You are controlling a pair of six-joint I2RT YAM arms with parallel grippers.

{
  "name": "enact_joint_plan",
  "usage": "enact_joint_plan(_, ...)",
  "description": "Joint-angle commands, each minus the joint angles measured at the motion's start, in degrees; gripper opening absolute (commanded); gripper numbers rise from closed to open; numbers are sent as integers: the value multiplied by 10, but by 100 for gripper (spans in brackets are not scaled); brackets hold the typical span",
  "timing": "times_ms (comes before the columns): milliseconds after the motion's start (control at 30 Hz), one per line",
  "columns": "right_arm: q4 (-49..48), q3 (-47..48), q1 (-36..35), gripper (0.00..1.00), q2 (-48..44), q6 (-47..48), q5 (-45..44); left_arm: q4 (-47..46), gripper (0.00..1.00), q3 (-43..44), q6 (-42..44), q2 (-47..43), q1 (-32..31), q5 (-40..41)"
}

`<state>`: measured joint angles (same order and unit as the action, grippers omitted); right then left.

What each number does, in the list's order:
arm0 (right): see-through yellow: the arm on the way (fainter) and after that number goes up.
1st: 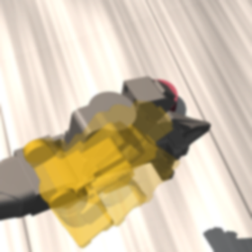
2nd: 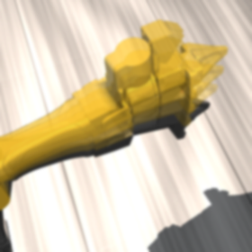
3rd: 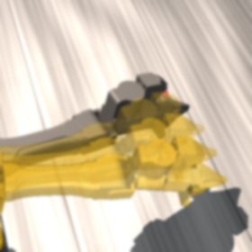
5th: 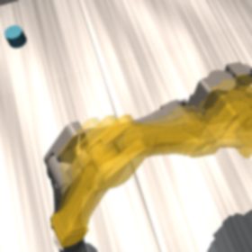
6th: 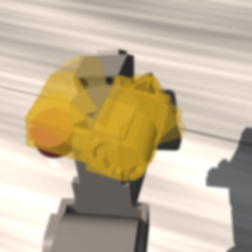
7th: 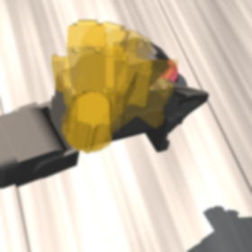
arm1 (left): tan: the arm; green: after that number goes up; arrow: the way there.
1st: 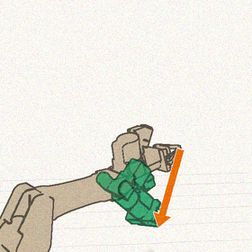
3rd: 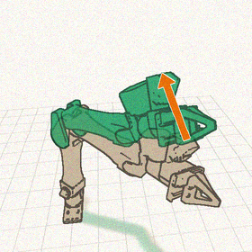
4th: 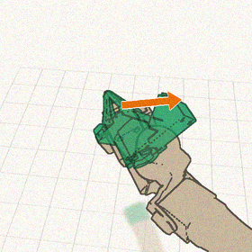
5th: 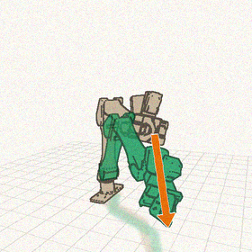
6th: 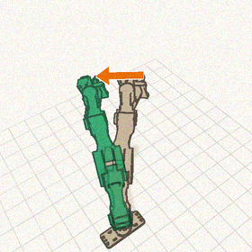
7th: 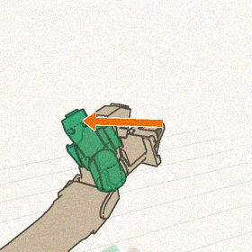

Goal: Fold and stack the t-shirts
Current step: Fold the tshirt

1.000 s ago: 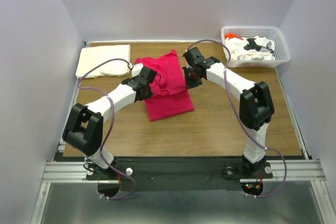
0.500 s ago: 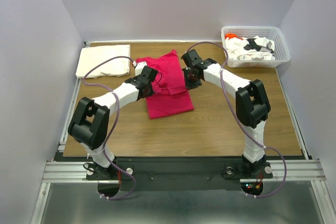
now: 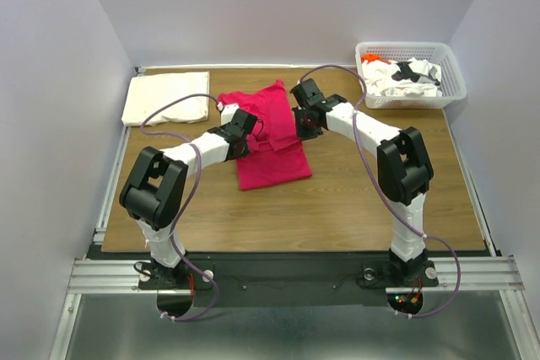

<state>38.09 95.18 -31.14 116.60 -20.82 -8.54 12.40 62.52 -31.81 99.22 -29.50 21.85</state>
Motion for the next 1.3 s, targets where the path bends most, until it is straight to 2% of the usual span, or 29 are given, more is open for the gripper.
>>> enact_joint_plan(0, -35, 14, 5, 1, 16, 1, -34, 9, 6, 10, -9, 13, 8, 48)
enact_joint_plan(67, -41, 16, 6, 2, 19, 2, -33, 12, 9, 15, -11, 20, 8, 47)
enact_joint_plan(167, -50, 20, 5, 9, 22, 4, -25, 13, 21, 23, -11, 20, 8, 42)
enact_joint_plan(267, -55, 21, 5, 22, 16, 3, -19, 14, 43, 28, -9, 12, 8, 43)
enact_joint_plan(300, -56, 21, 5, 30, 13, 3, -18, 15, 55, 30, -8, 8, 8, 42)
enact_joint_plan(367, -57, 20, 5, 38, -4, 3, -14, 23, 64, 36, -9, -6, 8, 41)
enact_joint_plan(400, -58, 15, 5, 41, -12, 3, -4, 25, 73, 37, -11, -13, 8, 40)
enact_joint_plan(467, -72, 2, 5, 41, -44, 10, 19, 47, 78, 43, -23, -37, 8, 38)
enact_joint_plan(667, -125, -68, -2, 40, -95, 13, 107, 103, 78, 35, -71, -111, -16, 30)
enact_joint_plan(767, -149, -93, -12, 31, -96, 15, 133, 99, 71, 8, -99, -139, -48, 16)
enact_joint_plan(867, -170, -104, -20, 24, -79, 9, 156, 69, 51, -27, -113, -146, -79, -2)
enact_joint_plan(1033, -198, -100, -23, 18, -44, 3, 171, 34, 36, -45, -108, -103, -116, -18)
enact_joint_plan(1267, -205, -77, -23, 16, 8, 4, 186, 15, 31, -42, -98, -30, -143, -32)
